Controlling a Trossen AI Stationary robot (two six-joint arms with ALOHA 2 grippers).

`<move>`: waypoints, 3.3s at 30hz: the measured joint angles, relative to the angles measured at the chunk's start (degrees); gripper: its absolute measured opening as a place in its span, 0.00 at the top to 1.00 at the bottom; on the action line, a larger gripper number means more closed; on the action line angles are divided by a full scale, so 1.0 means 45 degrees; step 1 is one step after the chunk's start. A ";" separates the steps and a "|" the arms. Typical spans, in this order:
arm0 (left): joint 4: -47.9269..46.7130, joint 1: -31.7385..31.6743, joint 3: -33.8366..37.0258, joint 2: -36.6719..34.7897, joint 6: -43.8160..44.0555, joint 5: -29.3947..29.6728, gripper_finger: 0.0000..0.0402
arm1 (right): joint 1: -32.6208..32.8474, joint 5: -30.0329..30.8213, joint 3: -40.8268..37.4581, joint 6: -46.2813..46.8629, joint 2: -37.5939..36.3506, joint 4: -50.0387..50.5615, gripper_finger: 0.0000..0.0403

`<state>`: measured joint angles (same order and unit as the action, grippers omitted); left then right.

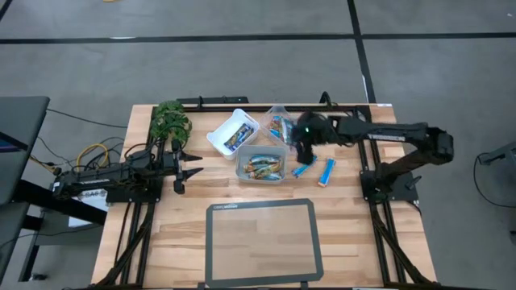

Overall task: Pick and place Granola Bars by type
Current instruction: Put the blue granola bar into the white bin

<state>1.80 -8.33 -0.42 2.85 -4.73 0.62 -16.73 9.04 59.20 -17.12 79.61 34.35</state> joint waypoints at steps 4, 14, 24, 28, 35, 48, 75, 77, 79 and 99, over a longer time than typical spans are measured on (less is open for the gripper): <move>0.0000 -0.0003 0.0000 0.0000 0.0000 0.0000 0.58 | 0.1434 0.0423 0.0000 -0.3318 -0.0575 0.1690 0.48; 0.0000 -0.0002 0.0000 0.0000 0.0000 0.0000 0.58 | 0.3010 0.1367 0.0000 -0.5874 0.0211 0.3792 0.52; 0.0000 0.0001 0.0002 0.0000 0.0000 -0.0005 0.58 | 0.3050 0.1301 -0.0626 -0.5139 0.1641 0.3919 0.54; 0.0000 -0.0003 -0.0001 0.0000 0.0000 0.0000 0.58 | 0.2945 0.1293 -0.0994 -0.5103 0.1900 0.3612 0.55; 0.0000 0.0002 -0.0002 0.0000 0.0000 0.0000 0.58 | 0.2717 0.1238 -0.1977 -0.5175 0.1962 0.1992 0.56; 0.0000 0.0001 0.0003 0.0000 0.0000 -0.0005 0.58 | 0.2210 0.1370 -0.3414 -0.5986 0.2258 -0.0805 0.56; 0.0000 -0.0003 0.0001 0.0000 0.0000 -0.0005 0.58 | 0.2616 0.2053 -0.3439 -0.5159 0.2360 -0.2059 0.90; 0.0000 -0.0003 0.0002 0.0000 0.0000 -0.0005 0.58 | 0.2719 0.2042 -0.3434 -0.4501 0.1911 -0.2204 0.92; 0.0000 0.0000 0.0000 0.0000 0.0000 -0.0005 0.58 | 0.2794 0.2066 -0.3434 -0.3629 0.1364 -0.2222 0.93; 0.0000 -0.0001 0.0002 0.0000 0.0000 -0.0005 0.58 | 0.2087 0.3223 -0.1788 -0.4500 0.1099 -0.8764 0.93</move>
<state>1.80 -8.33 -0.41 2.85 -4.73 0.60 -7.34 23.54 51.15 -37.37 84.56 -5.09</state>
